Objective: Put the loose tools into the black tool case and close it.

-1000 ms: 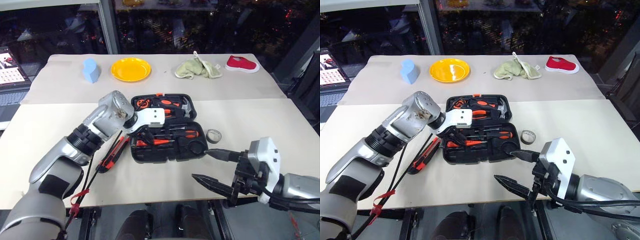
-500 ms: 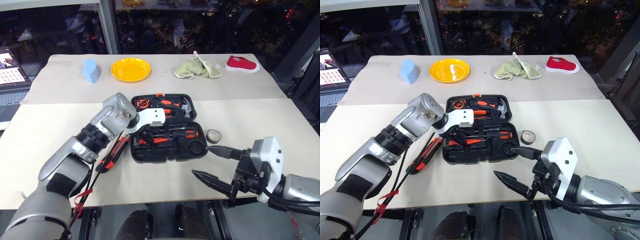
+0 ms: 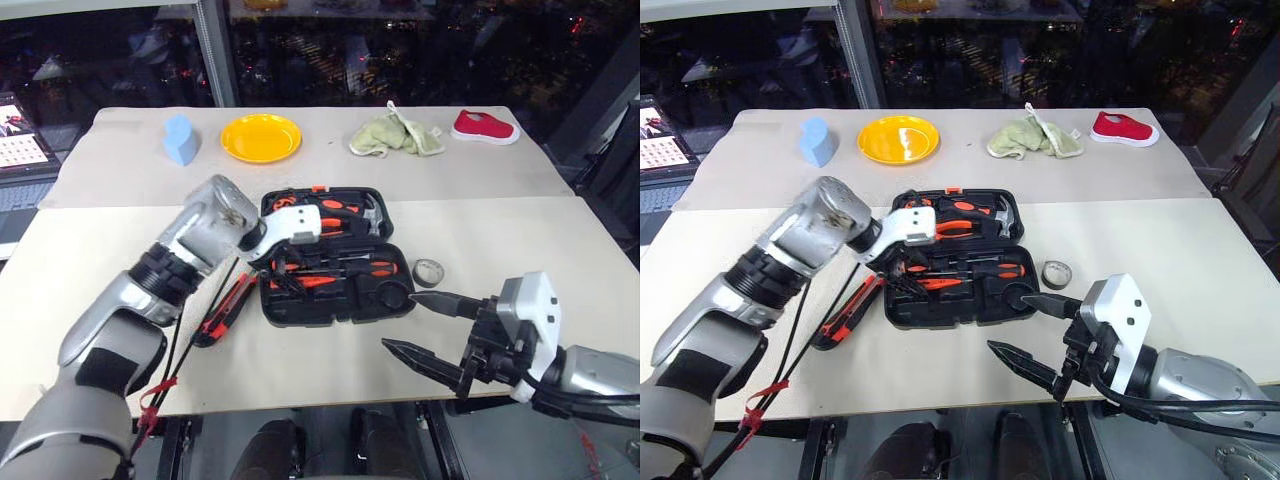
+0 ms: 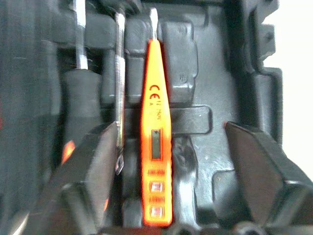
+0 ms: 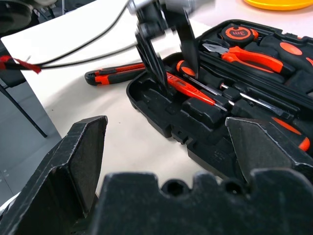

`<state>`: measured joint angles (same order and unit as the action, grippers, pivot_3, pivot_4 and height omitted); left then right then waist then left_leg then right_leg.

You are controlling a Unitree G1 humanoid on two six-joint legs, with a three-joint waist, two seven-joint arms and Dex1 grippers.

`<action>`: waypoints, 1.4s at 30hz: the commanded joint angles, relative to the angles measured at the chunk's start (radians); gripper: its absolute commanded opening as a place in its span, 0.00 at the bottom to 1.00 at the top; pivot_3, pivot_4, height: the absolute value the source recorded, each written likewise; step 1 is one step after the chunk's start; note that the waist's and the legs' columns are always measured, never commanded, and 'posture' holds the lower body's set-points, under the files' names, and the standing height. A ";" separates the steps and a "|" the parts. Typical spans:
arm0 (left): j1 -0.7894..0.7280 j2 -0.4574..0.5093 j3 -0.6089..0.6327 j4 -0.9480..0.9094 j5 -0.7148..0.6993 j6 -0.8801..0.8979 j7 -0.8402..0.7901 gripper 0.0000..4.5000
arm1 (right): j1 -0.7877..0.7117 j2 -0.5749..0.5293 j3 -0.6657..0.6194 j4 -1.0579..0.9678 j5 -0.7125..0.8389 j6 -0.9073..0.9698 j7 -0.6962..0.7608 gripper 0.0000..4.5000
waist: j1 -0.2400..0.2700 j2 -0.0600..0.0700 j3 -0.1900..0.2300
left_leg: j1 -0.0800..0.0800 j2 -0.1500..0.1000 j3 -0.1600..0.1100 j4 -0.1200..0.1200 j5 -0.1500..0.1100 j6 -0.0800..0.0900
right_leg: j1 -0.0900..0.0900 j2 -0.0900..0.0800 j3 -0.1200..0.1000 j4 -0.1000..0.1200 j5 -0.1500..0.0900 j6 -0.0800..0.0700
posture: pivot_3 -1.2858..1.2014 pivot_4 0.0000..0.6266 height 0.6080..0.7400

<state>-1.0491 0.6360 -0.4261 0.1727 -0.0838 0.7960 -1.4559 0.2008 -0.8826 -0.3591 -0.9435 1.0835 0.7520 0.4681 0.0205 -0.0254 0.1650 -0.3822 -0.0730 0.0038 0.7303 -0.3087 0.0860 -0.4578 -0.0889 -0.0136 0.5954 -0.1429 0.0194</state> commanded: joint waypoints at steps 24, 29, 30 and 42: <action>0.332 -0.163 0.220 0.321 -0.077 -0.708 0.108 0.00 | -0.069 -0.050 -0.053 0.066 0.076 -0.001 0.002 1.00 | 0.019 0.001 -0.001 | 0.001 0.000 0.001 -0.001 0.000 -0.001 | 0.001 -0.004 0.001 -0.001 0.001 -0.001 | 0.52 0.24 1.00; 0.321 -0.172 0.213 0.373 -0.049 -0.761 0.116 0.00 | -0.075 -0.052 -0.051 0.065 0.089 0.002 -0.011 1.00 | 0.023 0.001 -0.001 | 0.002 0.000 0.000 -0.001 -0.003 0.004 | 0.001 -0.005 0.001 -0.001 0.001 -0.001 | 0.52 0.24 1.00; 0.321 -0.172 0.206 0.385 -0.037 -0.774 0.119 0.00 | -0.075 -0.052 -0.051 0.066 0.091 0.001 -0.012 1.00 | 0.023 0.001 -0.001 | 0.002 0.000 0.000 -0.001 -0.003 0.004 | 0.002 -0.005 0.000 -0.001 0.001 -0.001 | 0.52 0.24 1.00; 0.331 -0.180 0.182 0.459 0.006 -0.859 0.121 0.00 | -0.087 -0.052 -0.047 0.072 0.105 -0.003 -0.018 1.00 | 0.022 0.002 -0.002 | 0.005 0.000 0.000 -0.001 -0.003 0.004 | 0.004 -0.005 0.000 -0.001 0.001 -0.001 | 0.52 0.24 1.00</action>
<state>-0.7361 0.4599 -0.2163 0.6084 -0.1119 -0.0629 -1.3300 0.1272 -0.9227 -0.3897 -0.8687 1.1666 0.7535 0.4501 0.0429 -0.0236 0.1632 -0.3772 -0.0730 0.0043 0.7297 -0.3115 0.0901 -0.4532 -0.0937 -0.0135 0.5946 -0.1415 0.0183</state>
